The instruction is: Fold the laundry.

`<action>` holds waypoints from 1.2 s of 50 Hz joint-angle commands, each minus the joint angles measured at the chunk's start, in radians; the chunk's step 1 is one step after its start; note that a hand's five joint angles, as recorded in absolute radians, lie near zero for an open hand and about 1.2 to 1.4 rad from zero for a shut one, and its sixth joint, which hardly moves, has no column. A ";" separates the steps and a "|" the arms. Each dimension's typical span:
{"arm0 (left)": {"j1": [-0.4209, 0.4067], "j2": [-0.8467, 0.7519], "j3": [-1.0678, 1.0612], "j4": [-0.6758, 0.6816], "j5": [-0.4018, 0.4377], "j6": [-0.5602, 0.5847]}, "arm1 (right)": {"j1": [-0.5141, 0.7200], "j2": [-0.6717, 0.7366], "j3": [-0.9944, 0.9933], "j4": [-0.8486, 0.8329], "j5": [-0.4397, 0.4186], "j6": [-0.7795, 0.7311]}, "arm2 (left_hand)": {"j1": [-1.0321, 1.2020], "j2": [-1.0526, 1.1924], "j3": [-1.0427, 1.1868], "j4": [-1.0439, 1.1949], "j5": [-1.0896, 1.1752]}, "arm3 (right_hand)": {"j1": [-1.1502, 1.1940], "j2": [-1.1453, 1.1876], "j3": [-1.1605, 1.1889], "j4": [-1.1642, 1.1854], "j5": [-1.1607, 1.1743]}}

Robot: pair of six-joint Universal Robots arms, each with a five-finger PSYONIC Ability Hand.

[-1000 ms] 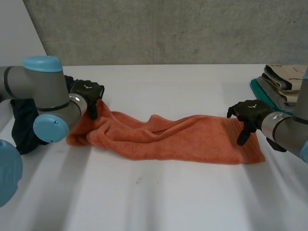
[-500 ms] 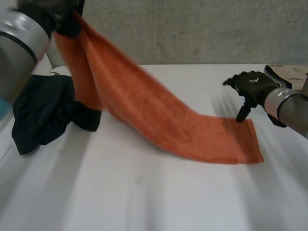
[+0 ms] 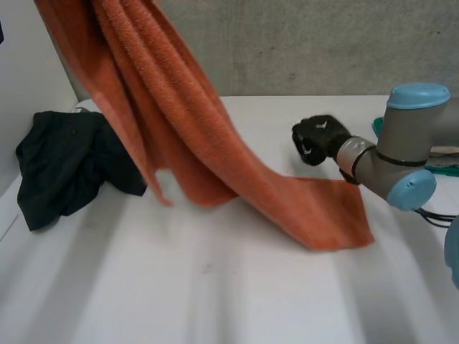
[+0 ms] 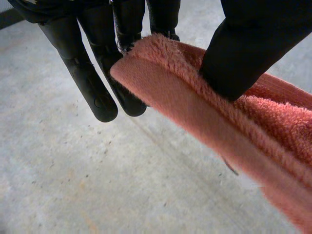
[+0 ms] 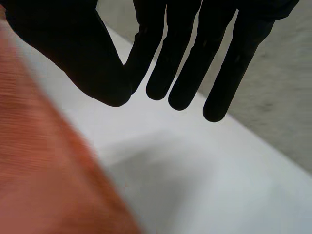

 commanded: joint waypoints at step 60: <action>0.117 -0.016 0.042 0.063 0.043 -0.096 | 0.110 -0.111 -0.090 -0.126 0.133 0.256 | 0.256 0.200 0.207 0.195 0.255 | 0.252 0.217 0.221 0.217 0.236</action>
